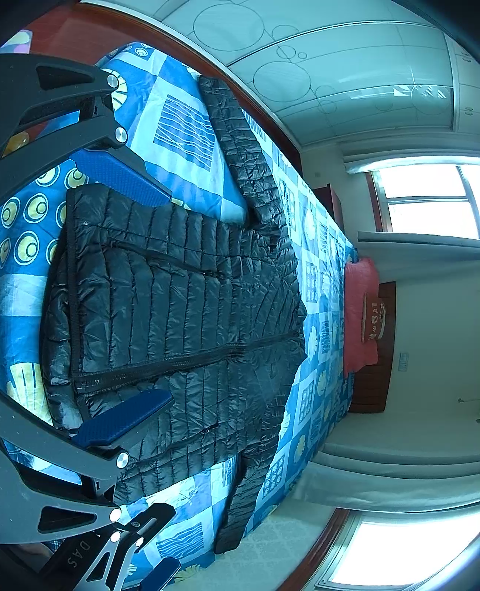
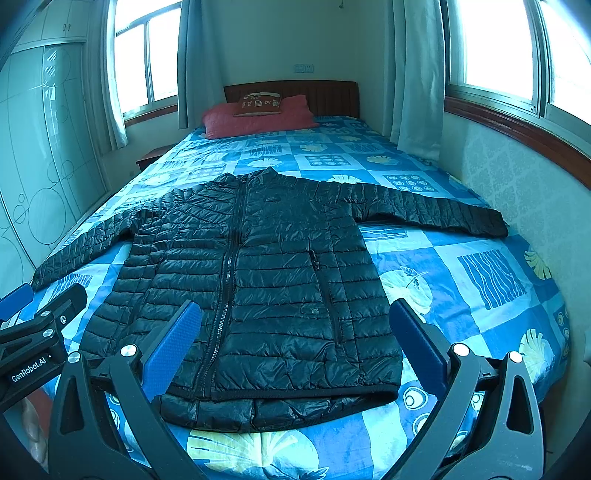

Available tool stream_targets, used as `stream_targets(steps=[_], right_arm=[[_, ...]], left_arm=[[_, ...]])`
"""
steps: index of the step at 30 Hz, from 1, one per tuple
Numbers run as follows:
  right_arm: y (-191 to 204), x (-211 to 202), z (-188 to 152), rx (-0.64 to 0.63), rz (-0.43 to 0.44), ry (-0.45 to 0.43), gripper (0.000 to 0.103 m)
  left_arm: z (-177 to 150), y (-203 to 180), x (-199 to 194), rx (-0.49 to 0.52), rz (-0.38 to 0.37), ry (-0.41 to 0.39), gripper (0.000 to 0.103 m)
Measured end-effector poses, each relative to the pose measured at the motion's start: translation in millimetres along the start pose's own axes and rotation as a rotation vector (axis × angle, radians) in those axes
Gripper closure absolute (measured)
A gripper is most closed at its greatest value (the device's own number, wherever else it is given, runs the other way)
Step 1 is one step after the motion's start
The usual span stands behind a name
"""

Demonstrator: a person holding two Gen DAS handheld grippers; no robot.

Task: Fold large clothes

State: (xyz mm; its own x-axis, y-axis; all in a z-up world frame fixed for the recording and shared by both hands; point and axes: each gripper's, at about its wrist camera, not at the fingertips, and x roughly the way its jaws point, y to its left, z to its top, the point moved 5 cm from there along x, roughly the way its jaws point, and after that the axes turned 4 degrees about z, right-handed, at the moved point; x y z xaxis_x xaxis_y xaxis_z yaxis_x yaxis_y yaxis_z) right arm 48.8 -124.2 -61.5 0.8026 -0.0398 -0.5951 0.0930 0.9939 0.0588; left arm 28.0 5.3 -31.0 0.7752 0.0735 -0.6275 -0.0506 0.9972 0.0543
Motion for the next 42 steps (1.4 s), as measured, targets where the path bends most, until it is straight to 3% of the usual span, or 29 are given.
stream_targets(steps=[21,30,33,42], right_arm=[[2,9,-2,-0.001,0.003,0.018,0.002],[-14,42,-2,0.047,0.01,0.071,0.002],[-38,62,1,0.099,-0.02,0.059,0.002],[-172,150,20,0.337,-0.143,0.078,0.002]], left_arm=[[-4,1,5,-0.002,0.0,0.021,0.005],[5,28,48,-0.066,0.013,0.063,0.005],[10,62,82,-0.139,0.067,0.096,0.005],[-8,215,215,-0.381,0.415,0.249,0.005]])
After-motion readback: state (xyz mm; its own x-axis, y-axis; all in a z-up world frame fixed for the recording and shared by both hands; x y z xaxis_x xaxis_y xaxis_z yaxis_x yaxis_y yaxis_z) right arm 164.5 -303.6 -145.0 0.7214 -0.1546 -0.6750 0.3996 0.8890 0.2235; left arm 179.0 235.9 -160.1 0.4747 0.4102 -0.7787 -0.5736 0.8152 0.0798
